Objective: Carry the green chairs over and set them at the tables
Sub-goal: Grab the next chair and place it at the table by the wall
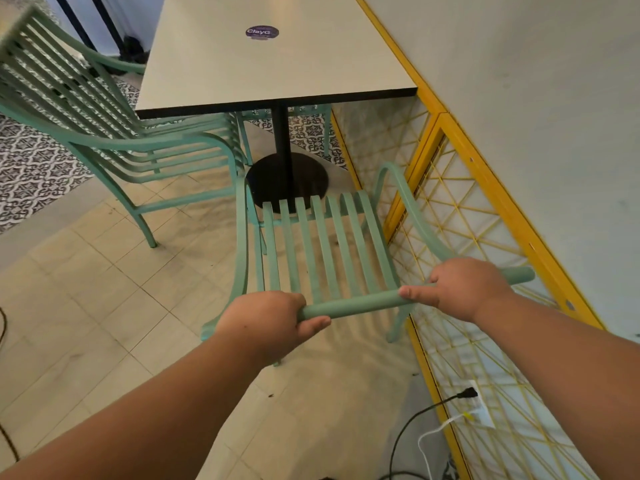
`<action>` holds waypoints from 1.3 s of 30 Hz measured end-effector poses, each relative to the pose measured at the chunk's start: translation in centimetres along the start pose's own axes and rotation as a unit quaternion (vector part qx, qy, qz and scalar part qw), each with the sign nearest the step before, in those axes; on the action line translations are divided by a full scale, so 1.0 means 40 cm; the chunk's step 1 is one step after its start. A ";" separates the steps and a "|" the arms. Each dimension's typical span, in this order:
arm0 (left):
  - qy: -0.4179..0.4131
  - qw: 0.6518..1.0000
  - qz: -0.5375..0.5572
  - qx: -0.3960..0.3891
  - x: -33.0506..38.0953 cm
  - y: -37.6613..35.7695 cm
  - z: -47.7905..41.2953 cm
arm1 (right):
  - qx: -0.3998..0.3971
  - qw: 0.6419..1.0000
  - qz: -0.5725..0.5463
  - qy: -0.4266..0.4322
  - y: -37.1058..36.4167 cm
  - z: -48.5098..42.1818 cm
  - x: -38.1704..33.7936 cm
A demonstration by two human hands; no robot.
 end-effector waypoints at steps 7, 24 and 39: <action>0.028 0.999 0.012 0.044 -0.022 0.035 -0.096 | 0.015 1.000 0.012 0.002 0.024 -0.088 0.022; 0.010 0.999 0.001 0.052 -0.042 0.088 -0.277 | 0.042 0.999 0.021 0.007 0.070 -0.256 0.079; 0.018 0.998 -0.008 0.051 -0.080 0.130 -0.387 | 0.053 0.998 0.042 -0.013 0.100 -0.387 0.102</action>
Point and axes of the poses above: each hand's wrist, its own z-axis away from the middle knuckle, its own y-axis out of the back of the hand, x = y × z, the point moved 6 cm from there along -z, towards the middle knuckle, and after that the axes turned 15 degrees about z, right-handed, at the moved point
